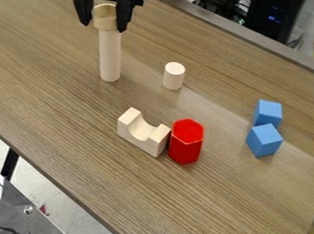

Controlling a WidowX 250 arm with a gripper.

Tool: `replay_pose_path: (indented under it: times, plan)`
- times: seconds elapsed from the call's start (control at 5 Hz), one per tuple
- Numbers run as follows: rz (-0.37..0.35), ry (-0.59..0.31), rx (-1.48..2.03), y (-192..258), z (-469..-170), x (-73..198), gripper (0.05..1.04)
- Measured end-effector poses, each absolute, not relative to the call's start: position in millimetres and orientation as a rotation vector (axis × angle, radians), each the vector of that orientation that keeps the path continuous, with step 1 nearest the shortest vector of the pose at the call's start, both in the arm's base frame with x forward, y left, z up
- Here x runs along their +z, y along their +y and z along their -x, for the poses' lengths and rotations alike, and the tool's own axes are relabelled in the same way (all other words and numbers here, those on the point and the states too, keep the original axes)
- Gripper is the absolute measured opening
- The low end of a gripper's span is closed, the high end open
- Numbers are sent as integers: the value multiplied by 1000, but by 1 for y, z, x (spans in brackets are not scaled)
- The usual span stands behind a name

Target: Put the circular ring in the cylinder

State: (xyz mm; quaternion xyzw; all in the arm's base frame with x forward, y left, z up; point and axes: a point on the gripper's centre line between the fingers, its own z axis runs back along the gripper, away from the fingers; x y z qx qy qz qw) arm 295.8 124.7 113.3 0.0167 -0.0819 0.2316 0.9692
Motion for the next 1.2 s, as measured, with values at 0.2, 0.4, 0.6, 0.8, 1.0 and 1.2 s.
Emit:
replay_pose_path:
  times: [0.2, 0.4, 0.6, 0.8, 1.0, 1.2]
  plan:
    - [-39, -169, 470, 125, -297, 113, 770]
    - [-40, -171, 463, 124, -298, 112, 770]
    - [-35, -178, 458, 121, -301, 112, 770]
    - [-26, -159, 443, 115, -301, 106, 770]
    - [-21, -138, 435, 111, -300, 102, 814]
    - [-27, -110, 444, 111, -296, 102, 1007]
